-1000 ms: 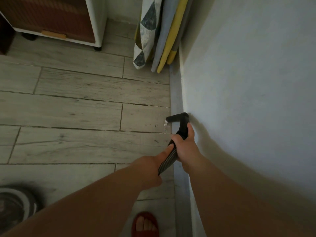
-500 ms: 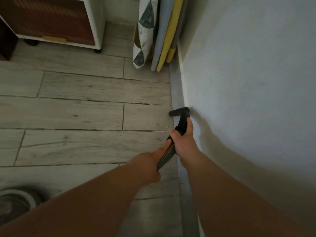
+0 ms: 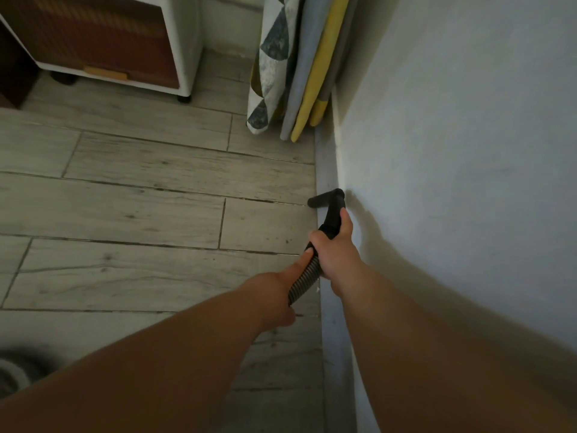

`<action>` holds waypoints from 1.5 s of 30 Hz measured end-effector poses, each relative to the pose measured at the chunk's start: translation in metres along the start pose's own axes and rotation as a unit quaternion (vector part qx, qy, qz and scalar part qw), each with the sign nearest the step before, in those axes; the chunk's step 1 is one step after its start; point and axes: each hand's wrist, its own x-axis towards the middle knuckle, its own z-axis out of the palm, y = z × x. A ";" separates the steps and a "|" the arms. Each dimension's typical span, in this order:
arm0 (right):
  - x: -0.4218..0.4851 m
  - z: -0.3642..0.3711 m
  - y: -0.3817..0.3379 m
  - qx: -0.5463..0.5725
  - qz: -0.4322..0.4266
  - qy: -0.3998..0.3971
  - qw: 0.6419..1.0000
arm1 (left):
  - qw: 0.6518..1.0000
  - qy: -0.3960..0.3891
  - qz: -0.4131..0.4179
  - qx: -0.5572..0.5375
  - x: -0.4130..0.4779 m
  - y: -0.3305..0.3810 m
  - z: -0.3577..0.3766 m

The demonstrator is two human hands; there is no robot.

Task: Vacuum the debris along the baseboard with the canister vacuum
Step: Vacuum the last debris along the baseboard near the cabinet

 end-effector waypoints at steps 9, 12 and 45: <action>-0.039 -0.003 0.027 -0.019 0.022 -0.001 1.000 | 0.999 -0.042 -0.008 -0.022 -0.038 0.006 0.029; -0.052 -0.004 0.037 -0.024 0.023 0.006 0.999 | 0.998 -0.054 -0.010 -0.022 -0.049 0.006 0.035; -0.112 0.015 0.065 0.096 0.052 -0.087 0.990 | 1.000 -0.003 -0.020 -0.018 -0.125 -0.013 0.069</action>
